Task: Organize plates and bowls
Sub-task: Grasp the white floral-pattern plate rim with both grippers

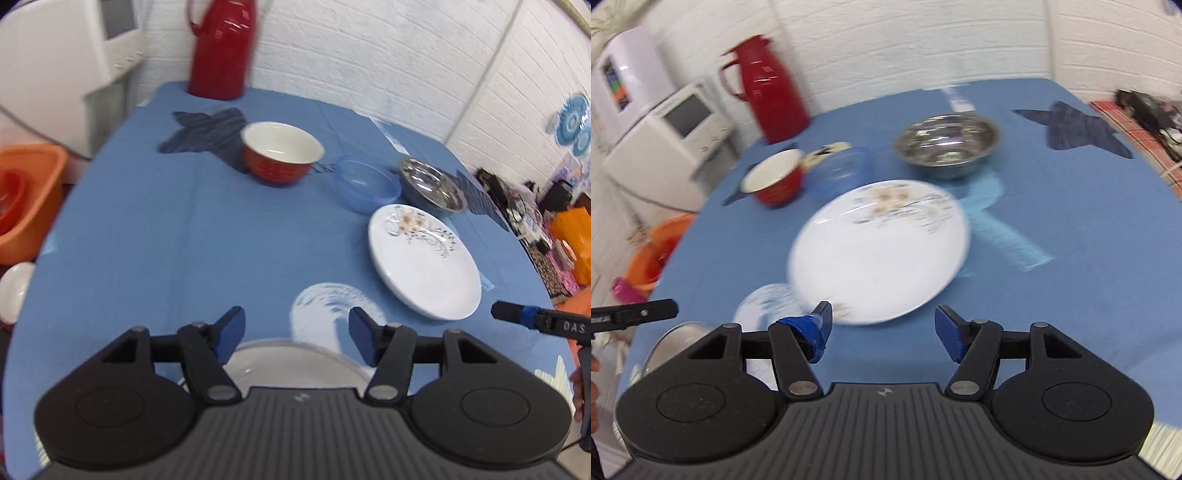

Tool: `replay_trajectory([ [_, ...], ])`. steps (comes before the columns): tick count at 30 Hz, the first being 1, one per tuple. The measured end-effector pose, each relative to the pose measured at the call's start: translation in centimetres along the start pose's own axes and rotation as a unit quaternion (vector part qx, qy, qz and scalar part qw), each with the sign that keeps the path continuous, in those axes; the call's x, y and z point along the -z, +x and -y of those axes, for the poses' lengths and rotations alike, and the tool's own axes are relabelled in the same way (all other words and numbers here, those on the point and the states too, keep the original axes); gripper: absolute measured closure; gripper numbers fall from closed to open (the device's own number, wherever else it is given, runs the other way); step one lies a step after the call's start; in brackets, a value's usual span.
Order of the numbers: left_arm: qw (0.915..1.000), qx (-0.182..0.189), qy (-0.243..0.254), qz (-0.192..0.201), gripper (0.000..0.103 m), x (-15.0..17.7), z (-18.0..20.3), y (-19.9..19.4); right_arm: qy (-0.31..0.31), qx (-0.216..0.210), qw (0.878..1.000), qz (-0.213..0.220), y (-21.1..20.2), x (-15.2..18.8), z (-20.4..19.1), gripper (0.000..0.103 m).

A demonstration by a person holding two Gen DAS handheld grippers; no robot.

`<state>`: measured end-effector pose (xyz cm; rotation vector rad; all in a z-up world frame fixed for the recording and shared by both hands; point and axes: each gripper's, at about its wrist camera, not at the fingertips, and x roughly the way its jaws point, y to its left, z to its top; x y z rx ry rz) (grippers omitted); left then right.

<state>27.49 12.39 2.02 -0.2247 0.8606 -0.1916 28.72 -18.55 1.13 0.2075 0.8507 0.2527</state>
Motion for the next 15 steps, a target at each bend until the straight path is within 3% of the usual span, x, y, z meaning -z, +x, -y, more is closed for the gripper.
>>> replay_trajectory([
  [3,0.9993,0.016,0.011,-0.033,0.042,-2.3,2.1,3.7,0.013,0.036,0.998,-0.04,2.9,-2.3,1.7,0.054],
  [8,0.9947,0.039,0.024,-0.092,0.042,-4.8,5.0,9.7,-0.036,0.072,0.994,-0.076,7.8,-4.8,1.0,0.054],
  [12,0.9929,0.03,0.032,-0.111,0.042,-5.6,6.3,12.9,-0.082,0.1,0.986,-0.103,10.3,-5.9,0.6,0.054],
  [15,0.9928,0.027,0.039,-0.11,0.042,-5.8,6.7,13.9,-0.078,0.082,0.988,-0.107,10.8,-6.0,0.9,0.052],
])
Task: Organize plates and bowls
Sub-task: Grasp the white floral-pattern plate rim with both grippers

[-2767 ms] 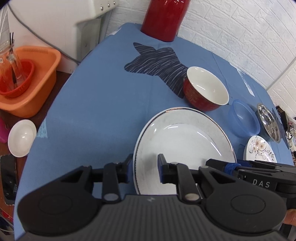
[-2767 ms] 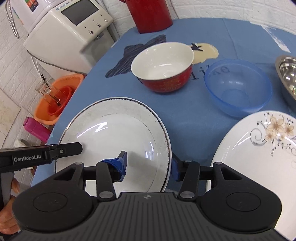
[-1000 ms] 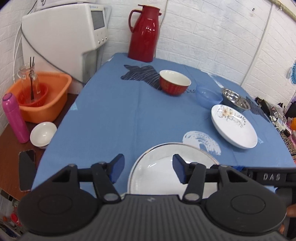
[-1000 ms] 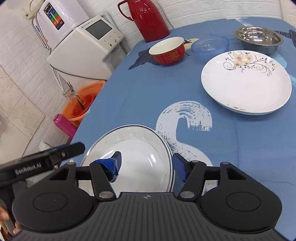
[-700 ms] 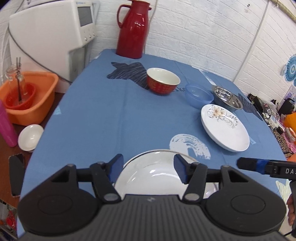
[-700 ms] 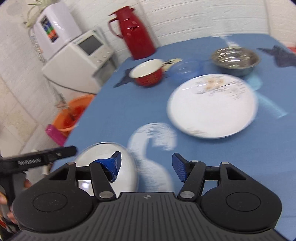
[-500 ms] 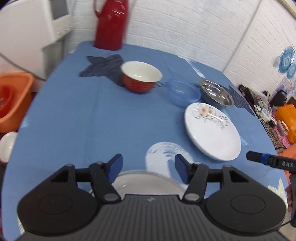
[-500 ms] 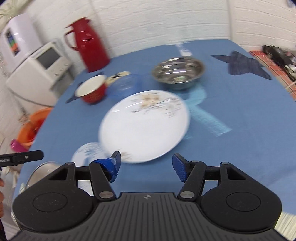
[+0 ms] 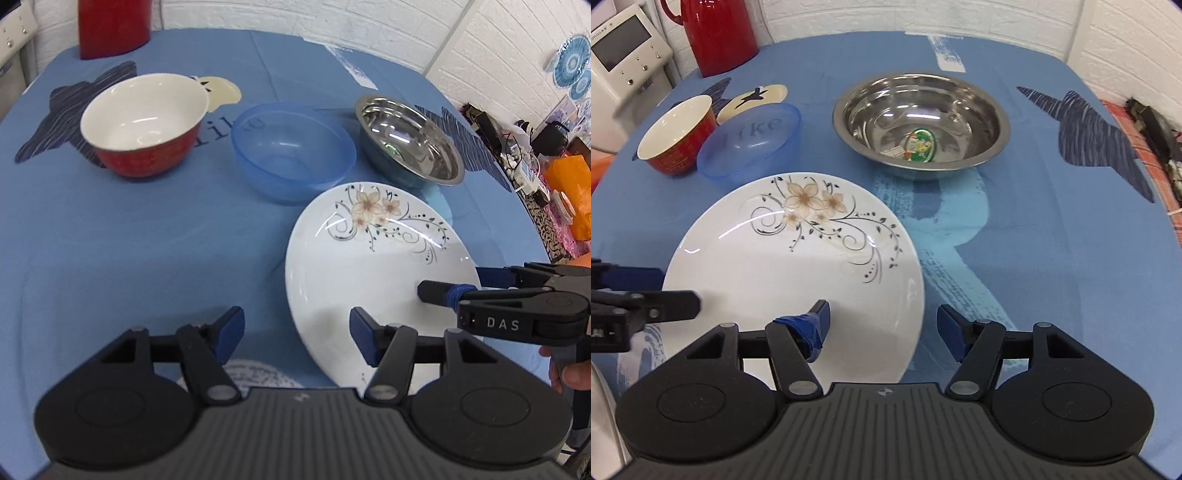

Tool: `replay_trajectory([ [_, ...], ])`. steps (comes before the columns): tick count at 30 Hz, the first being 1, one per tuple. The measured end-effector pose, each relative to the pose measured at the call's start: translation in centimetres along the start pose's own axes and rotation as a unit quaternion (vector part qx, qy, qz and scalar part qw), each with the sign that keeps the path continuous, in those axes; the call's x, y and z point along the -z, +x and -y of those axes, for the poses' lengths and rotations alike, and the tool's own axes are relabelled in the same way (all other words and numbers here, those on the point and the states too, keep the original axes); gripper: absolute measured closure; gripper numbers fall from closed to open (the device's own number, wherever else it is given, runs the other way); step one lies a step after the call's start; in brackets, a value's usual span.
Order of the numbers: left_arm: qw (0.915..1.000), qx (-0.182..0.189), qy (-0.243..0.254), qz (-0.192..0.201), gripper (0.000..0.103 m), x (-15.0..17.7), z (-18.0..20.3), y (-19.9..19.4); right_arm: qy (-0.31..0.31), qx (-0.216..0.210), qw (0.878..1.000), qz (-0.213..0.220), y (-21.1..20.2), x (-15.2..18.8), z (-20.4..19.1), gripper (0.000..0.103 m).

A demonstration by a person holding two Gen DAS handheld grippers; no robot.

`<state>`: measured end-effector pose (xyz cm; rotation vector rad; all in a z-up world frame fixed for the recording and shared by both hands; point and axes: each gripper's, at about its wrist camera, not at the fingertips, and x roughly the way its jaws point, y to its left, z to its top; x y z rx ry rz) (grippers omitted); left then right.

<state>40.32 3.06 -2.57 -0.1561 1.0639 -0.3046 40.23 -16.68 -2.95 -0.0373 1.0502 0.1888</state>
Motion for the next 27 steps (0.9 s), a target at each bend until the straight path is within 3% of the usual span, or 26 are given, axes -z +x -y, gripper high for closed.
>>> replay_trajectory([
  [3,1.0,0.003,0.0,-0.006,0.042,-0.3,0.0,0.8,0.013,-0.028,0.999,0.012,0.3,0.2,0.5,0.045],
  [9,0.9999,0.007,0.013,-0.004,0.046,-0.3,0.3,1.0,0.005,-0.023,1.0,-0.009,0.5,-0.1,-0.1,0.037],
  [10,0.9998,0.002,0.017,-0.002,0.048,-0.2,0.5,1.0,-0.007,-0.029,1.0,-0.007,0.5,0.0,-0.3,0.043],
  [12,0.9996,-0.014,0.026,0.002,0.077,0.0,0.8,1.0,-0.031,-0.043,0.999,0.01,0.3,0.4,-0.8,0.049],
  [15,1.0,-0.004,0.006,0.004,0.087,0.1,0.5,0.9,-0.02,-0.05,0.998,0.024,-0.1,0.7,0.0,0.068],
  [17,0.9999,0.006,-0.009,0.005,0.093,0.1,0.3,0.8,-0.008,-0.054,0.998,0.023,-0.2,0.8,0.4,0.072],
  [22,0.9996,0.011,-0.025,-0.004,0.094,0.3,-0.2,-0.1,0.019,-0.062,0.998,0.017,-1.0,1.7,0.0,0.07],
  [27,0.9997,0.0,-0.017,0.018,0.094,0.3,-0.2,-2.2,0.032,-0.08,0.996,0.035,-2.7,1.9,-1.0,0.066],
])
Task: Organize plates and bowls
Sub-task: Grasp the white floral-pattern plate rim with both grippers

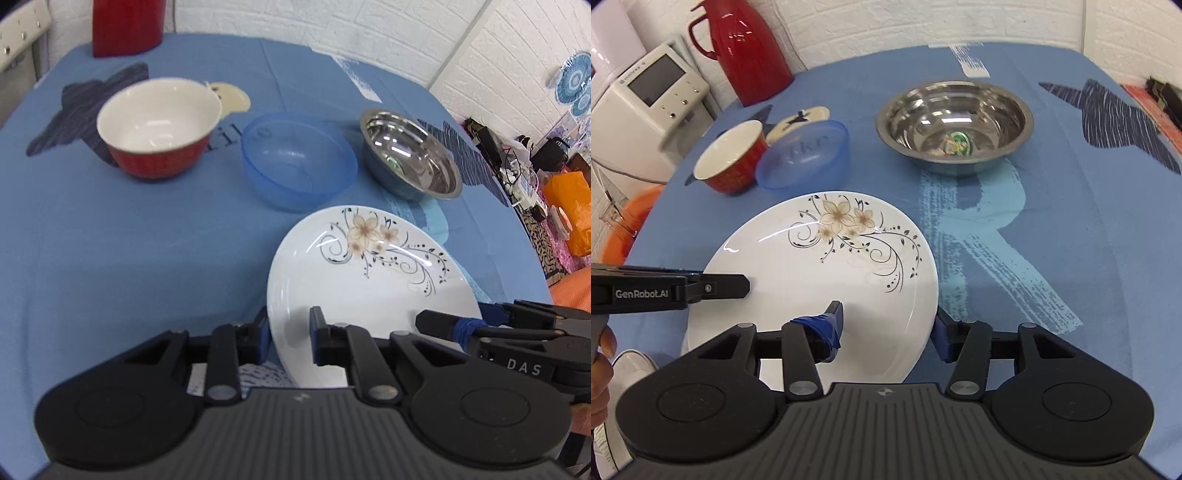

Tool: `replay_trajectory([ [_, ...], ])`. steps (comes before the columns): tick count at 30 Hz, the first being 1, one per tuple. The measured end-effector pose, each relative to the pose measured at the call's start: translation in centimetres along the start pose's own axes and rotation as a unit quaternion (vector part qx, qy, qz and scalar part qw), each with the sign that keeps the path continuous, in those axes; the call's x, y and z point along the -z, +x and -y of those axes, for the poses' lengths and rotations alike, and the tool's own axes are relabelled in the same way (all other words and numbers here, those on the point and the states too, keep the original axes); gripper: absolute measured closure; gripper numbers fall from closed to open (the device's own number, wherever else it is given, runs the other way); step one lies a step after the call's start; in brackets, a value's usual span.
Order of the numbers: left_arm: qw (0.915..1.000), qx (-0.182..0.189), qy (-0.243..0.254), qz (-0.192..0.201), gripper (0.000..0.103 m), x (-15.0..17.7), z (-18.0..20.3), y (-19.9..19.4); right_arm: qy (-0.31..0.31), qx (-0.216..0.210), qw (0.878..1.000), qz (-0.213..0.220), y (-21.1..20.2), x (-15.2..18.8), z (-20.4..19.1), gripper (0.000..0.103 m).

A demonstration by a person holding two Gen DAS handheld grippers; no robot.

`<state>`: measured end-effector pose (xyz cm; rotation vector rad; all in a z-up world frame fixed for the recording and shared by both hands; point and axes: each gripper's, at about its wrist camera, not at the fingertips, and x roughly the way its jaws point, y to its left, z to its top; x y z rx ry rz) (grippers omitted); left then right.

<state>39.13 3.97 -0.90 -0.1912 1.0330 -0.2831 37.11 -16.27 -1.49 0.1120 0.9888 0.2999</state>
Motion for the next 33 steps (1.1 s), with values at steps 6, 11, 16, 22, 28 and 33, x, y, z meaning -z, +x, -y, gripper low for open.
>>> replay_trajectory([
  [6,0.9992,-0.004,0.007,0.039,0.094,1.2,-0.3,-4.2,-0.002,-0.011,1.0,0.019,-2.1,0.6,-2.1,0.065],
  [11,0.9985,-0.012,-0.015,0.051,0.094,4.2,-2.3,-8.1,-0.013,-0.037,0.999,0.028,-4.1,2.0,-5.5,0.063],
  [16,0.9958,-0.039,-0.043,0.071,0.094,9.3,-5.5,-12.6,-0.046,-0.066,0.997,0.022,-5.0,4.8,-10.4,0.061],
  [22,0.9912,-0.073,-0.072,0.084,0.094,15.2,-9.5,-16.4,-0.086,-0.098,0.991,0.003,-5.1,8.5,-15.7,0.059],
  [28,0.9913,-0.077,-0.072,0.079,0.094,18.6,-10.8,-16.7,-0.084,-0.104,0.991,-0.024,-3.6,10.8,-16.9,0.058],
  [33,0.9914,-0.081,-0.068,0.077,0.091,19.4,-11.2,-15.4,-0.083,-0.104,0.991,-0.017,-3.9,11.6,-17.0,0.058],
])
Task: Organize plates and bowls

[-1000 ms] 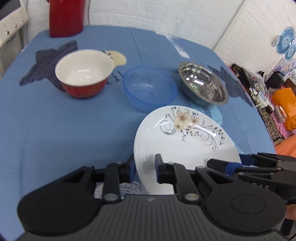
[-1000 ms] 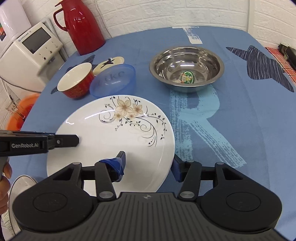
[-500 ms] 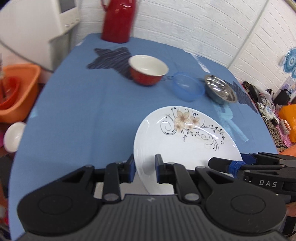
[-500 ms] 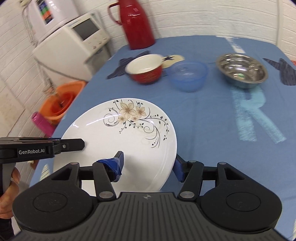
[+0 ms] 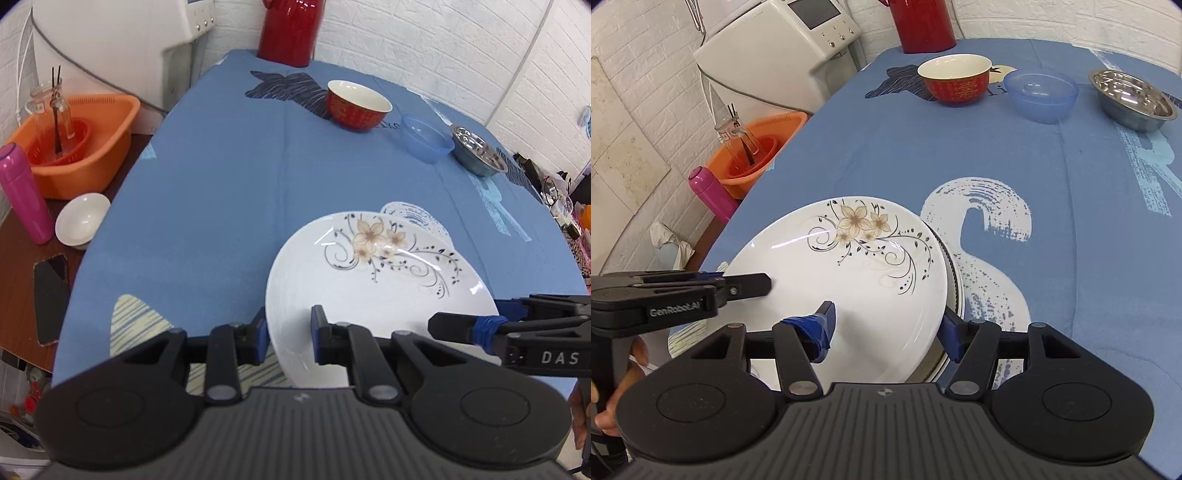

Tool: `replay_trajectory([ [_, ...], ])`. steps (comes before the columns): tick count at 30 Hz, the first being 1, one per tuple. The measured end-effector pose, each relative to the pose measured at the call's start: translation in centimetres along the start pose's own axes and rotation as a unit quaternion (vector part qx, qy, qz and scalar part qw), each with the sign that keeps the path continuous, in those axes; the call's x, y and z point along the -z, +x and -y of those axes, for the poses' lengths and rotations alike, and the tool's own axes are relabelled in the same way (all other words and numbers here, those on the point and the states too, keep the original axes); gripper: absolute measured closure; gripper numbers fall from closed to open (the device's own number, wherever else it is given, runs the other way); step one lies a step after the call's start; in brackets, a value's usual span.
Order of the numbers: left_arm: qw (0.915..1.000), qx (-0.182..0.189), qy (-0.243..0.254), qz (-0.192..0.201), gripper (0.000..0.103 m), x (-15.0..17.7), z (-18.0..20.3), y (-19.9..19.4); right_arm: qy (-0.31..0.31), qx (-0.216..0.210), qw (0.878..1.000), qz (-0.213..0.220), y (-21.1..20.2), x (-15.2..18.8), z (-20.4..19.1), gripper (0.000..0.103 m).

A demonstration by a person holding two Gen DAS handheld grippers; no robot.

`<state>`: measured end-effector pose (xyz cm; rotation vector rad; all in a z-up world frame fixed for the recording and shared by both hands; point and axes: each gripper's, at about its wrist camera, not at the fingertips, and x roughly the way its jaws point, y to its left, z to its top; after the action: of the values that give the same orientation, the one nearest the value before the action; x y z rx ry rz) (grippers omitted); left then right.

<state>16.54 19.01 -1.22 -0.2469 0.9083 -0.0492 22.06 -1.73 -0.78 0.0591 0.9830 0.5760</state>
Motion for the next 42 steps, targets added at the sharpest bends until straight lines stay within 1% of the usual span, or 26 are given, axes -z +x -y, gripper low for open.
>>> replay_trajectory([
  [2,0.9999,0.015,-0.005,-0.001,0.089,0.1,-0.5,0.1,0.003,0.001,1.0,0.003,-0.1,0.2,-0.2,0.057],
  [3,0.9997,0.022,-0.007,-0.004,0.085,0.2,-0.8,0.2,0.004,0.0,1.0,0.004,-0.2,0.2,-0.2,0.057],
  [5,0.9994,0.034,-0.011,-0.004,0.081,0.2,-1.0,0.2,0.004,-0.002,1.0,0.003,-0.4,0.2,-0.1,0.057],
  [7,0.9992,0.039,-0.012,-0.005,0.08,0.0,-1.2,0.1,0.006,-0.006,1.0,0.005,-0.7,0.1,0.1,0.058],
  [8,0.9991,0.04,-0.012,-0.002,0.079,-0.1,-1.2,0.0,0.008,-0.007,1.0,0.007,-0.9,0.1,0.3,0.058],
  [11,0.9992,0.038,-0.01,0.009,0.068,-0.9,-1.3,-0.6,0.006,-0.002,1.0,0.013,-1.5,0.2,0.4,0.057],
  [12,0.9992,0.037,-0.01,0.013,0.068,-1.2,-1.4,-0.9,0.005,0.004,1.0,0.015,-1.6,0.2,0.4,0.057],
  [13,0.9991,0.037,-0.01,0.018,0.068,-1.5,-1.4,-1.1,0.001,0.008,1.0,0.014,-1.6,0.2,0.4,0.057],
  [15,0.999,0.036,-0.01,0.026,0.061,-2.1,-1.3,-1.5,-0.017,0.01,1.0,-0.003,-1.1,0.2,0.5,0.057],
  [16,0.9988,0.036,-0.011,0.03,0.061,-2.4,-1.1,-1.6,-0.023,0.014,0.999,-0.018,-0.8,0.2,0.5,0.056],
  [17,0.9988,0.036,-0.009,0.033,0.061,-2.6,-1.0,-1.8,-0.023,0.012,0.999,-0.021,-0.7,0.3,0.5,0.056],
  [19,0.9987,0.035,-0.002,0.036,0.061,-2.9,-0.5,-1.8,-0.058,0.013,0.998,-0.029,-0.6,0.3,0.1,0.056],
  [20,0.9988,0.035,0.0,0.035,0.061,-3.0,-0.2,-1.8,-0.073,0.012,0.997,-0.029,-0.8,0.3,0.0,0.058],
  [21,0.9988,0.036,0.003,0.034,0.061,-3.1,0.0,-1.7,-0.072,0.009,0.997,-0.02,-1.3,0.0,0.5,0.058],
  [24,0.9986,0.044,0.006,0.029,0.06,-3.5,0.7,-1.4,-0.037,0.005,0.999,0.0,-2.8,-0.9,2.9,0.058],
  [26,0.9982,0.055,0.006,0.024,0.06,-4.1,1.5,-1.1,-0.013,0.02,1.0,0.014,-3.7,-1.4,5.1,0.058],
  [29,0.9969,0.076,0.016,0.015,0.06,-5.6,3.6,-0.2,0.043,0.041,0.998,0.03,-4.8,-2.2,9.8,0.058],
  [32,0.9935,0.11,0.028,-0.002,0.059,-7.9,7.2,1.5,0.096,0.064,0.992,0.046,-5.8,-3.4,14.7,0.058],
  [33,0.9921,0.122,0.031,-0.009,0.057,-8.8,8.6,2.3,0.112,0.072,0.99,0.051,-6.0,-3.9,16.2,0.058],
  [36,0.9879,0.15,0.026,-0.031,0.056,-11.6,13.4,5.2,0.148,0.096,0.982,0.074,-6.7,-6.1,20.5,0.058],
  [38,0.9844,0.171,0.011,-0.041,0.056,-13.4,16.6,7.5,0.161,0.115,0.976,0.09,-6.7,-7.9,22.8,0.057],
  [40,0.9809,0.186,-0.028,-0.049,0.056,-15.2,19.8,10.5,0.171,0.123,0.972,0.099,-6.2,-9.9,25.0,0.056],
  [42,0.9801,0.178,-0.073,-0.049,0.056,-16.8,22.2,13.5,0.173,0.129,0.97,0.11,-5.3,-12.0,27.2,0.056],
])
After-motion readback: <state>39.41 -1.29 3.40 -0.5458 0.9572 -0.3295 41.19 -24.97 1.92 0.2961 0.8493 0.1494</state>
